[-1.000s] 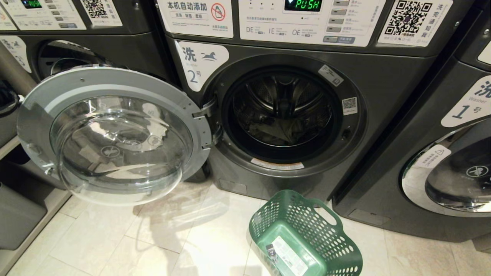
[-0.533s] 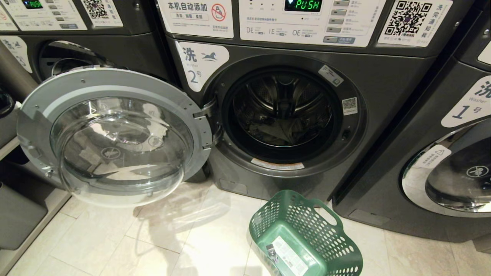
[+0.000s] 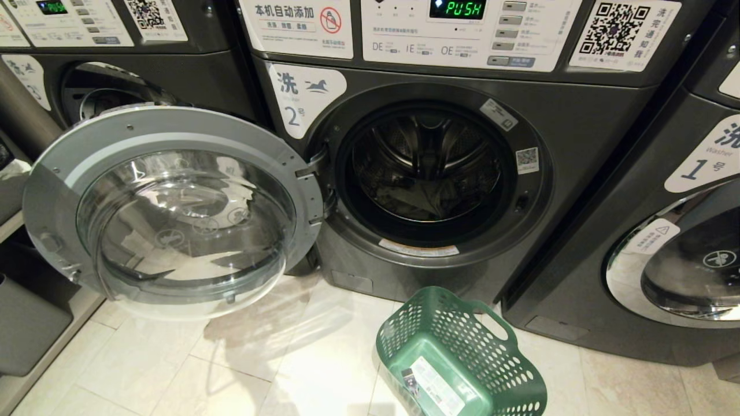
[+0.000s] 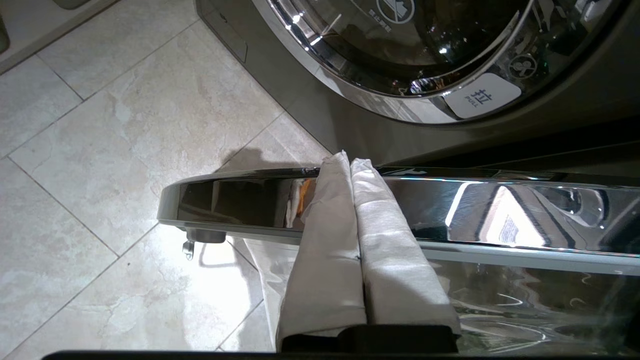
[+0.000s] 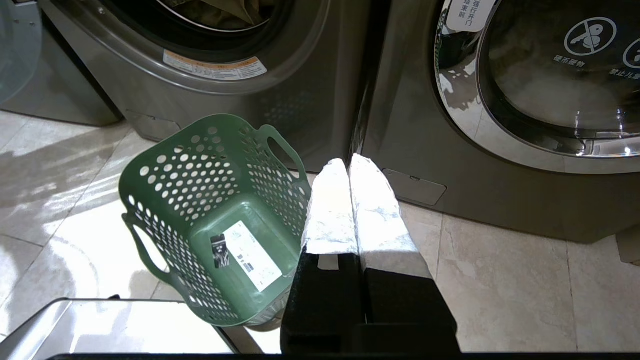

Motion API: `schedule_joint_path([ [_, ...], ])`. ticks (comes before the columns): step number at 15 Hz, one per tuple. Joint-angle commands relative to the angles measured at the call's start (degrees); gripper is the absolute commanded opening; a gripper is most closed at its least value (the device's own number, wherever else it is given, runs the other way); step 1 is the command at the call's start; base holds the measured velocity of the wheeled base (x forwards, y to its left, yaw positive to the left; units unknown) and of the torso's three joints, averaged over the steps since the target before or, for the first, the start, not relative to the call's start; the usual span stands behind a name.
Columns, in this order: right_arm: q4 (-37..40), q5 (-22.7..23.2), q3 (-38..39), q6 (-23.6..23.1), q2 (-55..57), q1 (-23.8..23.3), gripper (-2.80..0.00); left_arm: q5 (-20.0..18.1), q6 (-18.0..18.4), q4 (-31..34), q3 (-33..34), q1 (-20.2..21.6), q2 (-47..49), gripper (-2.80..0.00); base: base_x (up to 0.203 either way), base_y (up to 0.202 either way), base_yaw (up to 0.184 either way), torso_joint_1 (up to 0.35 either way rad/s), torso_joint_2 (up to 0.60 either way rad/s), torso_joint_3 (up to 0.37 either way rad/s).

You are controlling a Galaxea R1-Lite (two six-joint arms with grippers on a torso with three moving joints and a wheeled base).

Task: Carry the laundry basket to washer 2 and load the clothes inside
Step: Close the washing machine door with the left hand

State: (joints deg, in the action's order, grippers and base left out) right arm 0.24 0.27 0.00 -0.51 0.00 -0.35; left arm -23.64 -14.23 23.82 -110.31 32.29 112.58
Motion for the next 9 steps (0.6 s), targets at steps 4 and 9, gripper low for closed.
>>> schedule_joint_path([
  [4, 0.02, 0.0, 0.0, -0.02, 0.0, 0.0, -2.8, -2.05, -0.38, 5.63, 0.27, -0.04, -3.18, -2.8, 0.0, 0.0, 0.0, 0.0, 0.0, 0.0],
  [9, -0.07, 0.0, 0.0, -0.02, 0.0, 0.0, -2.8, -2.9, -0.45, 11.49, 0.32, -0.04, -6.5, -2.8, 0.0, 0.0, 0.0, 0.0, 0.0, 0.0],
])
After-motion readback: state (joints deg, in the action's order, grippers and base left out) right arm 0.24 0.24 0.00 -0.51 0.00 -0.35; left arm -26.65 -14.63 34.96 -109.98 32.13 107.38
